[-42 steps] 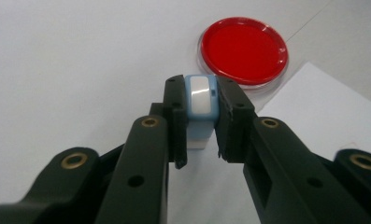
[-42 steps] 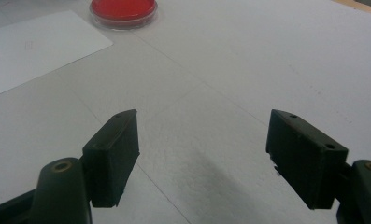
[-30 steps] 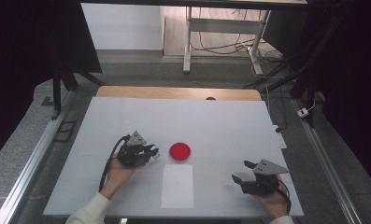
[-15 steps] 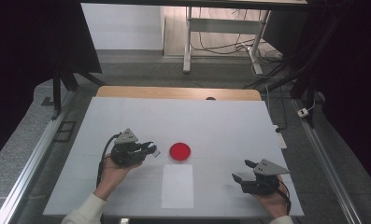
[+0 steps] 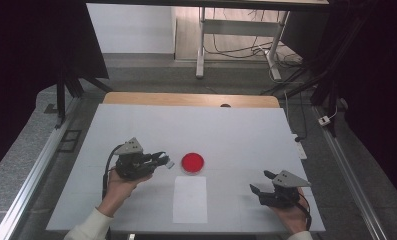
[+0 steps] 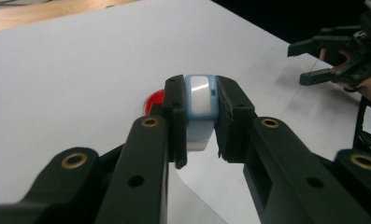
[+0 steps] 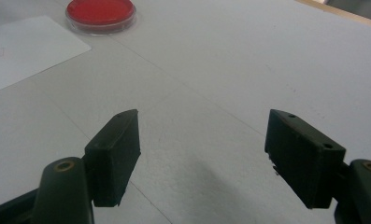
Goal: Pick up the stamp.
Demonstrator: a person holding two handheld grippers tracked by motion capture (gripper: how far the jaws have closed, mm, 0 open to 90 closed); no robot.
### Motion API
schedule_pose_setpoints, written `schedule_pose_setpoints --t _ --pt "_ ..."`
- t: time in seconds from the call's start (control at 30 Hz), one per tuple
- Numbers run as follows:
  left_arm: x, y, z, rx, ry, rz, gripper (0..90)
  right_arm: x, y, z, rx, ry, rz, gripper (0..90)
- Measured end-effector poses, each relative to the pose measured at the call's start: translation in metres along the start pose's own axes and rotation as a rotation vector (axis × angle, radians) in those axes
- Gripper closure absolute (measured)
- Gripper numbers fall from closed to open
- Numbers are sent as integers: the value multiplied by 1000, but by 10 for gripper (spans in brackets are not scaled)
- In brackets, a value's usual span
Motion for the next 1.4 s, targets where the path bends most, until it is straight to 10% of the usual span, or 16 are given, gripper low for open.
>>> schedule_pose_setpoints --t 0.43,1.4 --pt "18 -1 11 65 -12 -61 751 -2 0 0 7 -6 2 263" --pt "49 20 8 42 31 -137 750 -7 0 5 34 -12 7 263"
Point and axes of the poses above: each handheld gripper's, and its own axes: y roughly forward along the jaws, z roughly out of its top, x roughly to its right, the point moved 5 cm from there along y, roughly forward along the jaws, and after that the axes turned 14 degrees about x, right-handed, at the moved point
